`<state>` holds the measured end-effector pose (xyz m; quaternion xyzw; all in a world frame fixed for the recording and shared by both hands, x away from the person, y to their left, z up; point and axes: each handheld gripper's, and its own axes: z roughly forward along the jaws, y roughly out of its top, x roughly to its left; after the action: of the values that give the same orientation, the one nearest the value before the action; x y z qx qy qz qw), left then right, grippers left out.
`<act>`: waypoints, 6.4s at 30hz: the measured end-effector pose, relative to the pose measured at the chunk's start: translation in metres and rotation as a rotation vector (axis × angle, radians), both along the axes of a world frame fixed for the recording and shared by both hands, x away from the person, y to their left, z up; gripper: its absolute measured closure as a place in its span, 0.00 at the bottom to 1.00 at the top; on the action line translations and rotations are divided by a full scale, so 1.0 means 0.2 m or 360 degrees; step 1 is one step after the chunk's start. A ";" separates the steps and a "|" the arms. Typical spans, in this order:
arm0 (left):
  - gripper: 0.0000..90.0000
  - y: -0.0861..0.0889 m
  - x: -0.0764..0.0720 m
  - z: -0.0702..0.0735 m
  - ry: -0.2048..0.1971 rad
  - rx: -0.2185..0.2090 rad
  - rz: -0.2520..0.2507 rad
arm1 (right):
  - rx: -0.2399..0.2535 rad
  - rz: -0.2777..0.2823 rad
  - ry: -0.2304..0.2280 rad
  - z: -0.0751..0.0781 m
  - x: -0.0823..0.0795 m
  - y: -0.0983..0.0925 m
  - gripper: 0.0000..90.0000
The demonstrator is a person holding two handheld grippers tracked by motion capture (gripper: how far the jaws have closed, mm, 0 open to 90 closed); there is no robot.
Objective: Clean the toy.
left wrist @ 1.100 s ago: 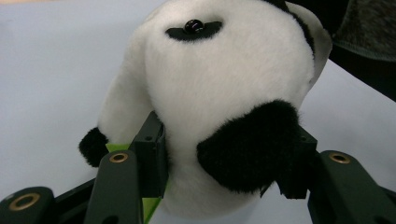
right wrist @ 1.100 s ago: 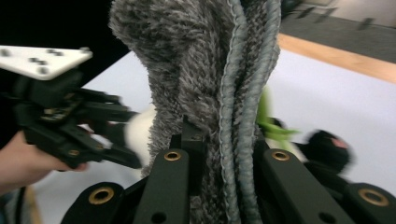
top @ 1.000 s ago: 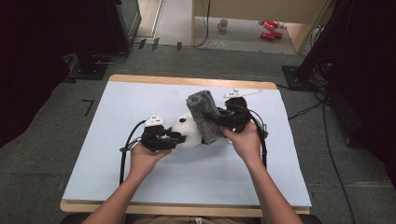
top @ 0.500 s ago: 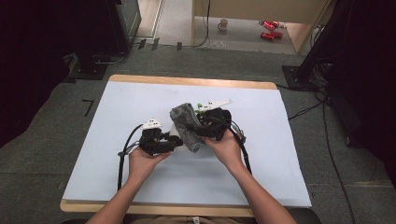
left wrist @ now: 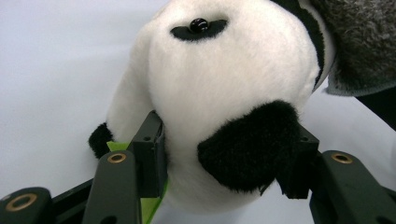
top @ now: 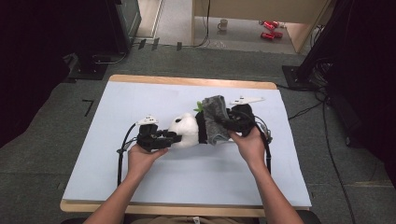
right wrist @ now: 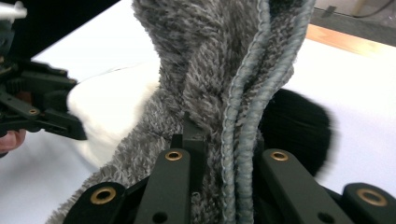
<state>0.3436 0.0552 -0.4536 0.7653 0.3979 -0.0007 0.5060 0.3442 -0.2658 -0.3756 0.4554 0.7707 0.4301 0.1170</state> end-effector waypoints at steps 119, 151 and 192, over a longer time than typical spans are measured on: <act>0.48 0.03 0.14 0.05 0.0014 0.0048 -0.0125 | 0.0148 0.0068 0.0129 -0.01 -0.14 -0.11 0.89; 0.22 0.02 0.14 -0.06 -0.0299 0.0075 -0.0167 | 0.0169 -0.0018 0.0003 -0.11 0.06 -0.12 0.87; 0.69 -0.09 -0.12 0.04 -0.0072 0.0091 -0.0003 | 0.0185 0.0233 0.0049 0.09 -0.06 0.31 0.88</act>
<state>0.3195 0.0378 -0.4459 0.7795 0.3854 0.0275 0.4930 0.3318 -0.2028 -0.3573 0.4104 0.7775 0.4743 0.0467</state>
